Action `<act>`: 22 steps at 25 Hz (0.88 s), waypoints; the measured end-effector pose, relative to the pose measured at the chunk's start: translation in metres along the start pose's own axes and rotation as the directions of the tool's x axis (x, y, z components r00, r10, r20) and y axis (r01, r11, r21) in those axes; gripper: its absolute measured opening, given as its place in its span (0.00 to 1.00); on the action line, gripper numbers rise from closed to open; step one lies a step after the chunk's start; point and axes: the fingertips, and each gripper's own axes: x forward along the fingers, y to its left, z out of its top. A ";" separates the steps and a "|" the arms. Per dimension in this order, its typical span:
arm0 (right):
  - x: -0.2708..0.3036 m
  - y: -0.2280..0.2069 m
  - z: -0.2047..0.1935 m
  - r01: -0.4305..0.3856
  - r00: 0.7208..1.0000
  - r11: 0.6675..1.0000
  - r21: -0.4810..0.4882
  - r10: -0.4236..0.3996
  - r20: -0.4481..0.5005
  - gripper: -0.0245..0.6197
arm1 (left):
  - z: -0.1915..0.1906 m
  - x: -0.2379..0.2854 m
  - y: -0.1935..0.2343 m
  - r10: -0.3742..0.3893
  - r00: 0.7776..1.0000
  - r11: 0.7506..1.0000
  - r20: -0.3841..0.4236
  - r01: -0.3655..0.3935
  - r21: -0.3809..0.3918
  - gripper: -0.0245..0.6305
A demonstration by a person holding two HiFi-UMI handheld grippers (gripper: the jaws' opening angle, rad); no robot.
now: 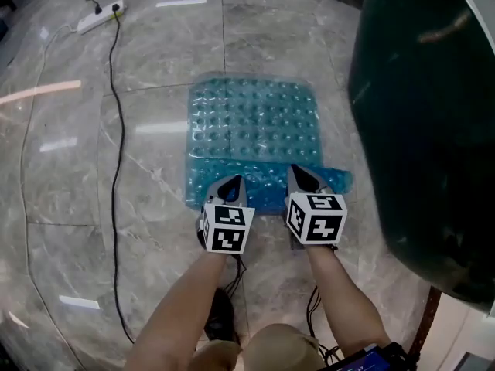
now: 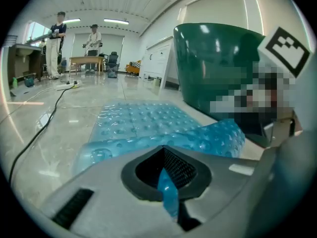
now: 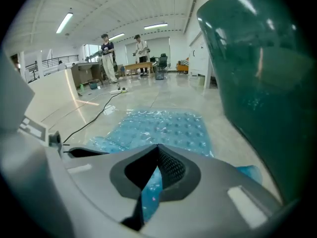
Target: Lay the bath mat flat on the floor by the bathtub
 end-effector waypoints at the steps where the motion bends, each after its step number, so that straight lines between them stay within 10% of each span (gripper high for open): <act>1: 0.005 -0.002 -0.001 0.005 1.000 1.000 0.003 -0.005 0.004 0.05 | -0.003 -0.003 -0.001 0.003 1.000 1.000 0.011 -0.003 0.000 0.05; 11: -0.013 0.010 -0.094 0.037 0.993 0.997 -0.061 -0.044 -0.114 0.05 | 0.010 -0.055 -0.019 0.022 0.995 0.977 0.094 -0.001 -0.212 0.05; 22: -0.055 0.038 -0.157 -0.121 0.987 0.993 -0.005 0.120 -0.111 0.05 | -0.064 -0.043 -0.053 0.035 0.998 0.998 -0.051 -0.038 -0.056 0.05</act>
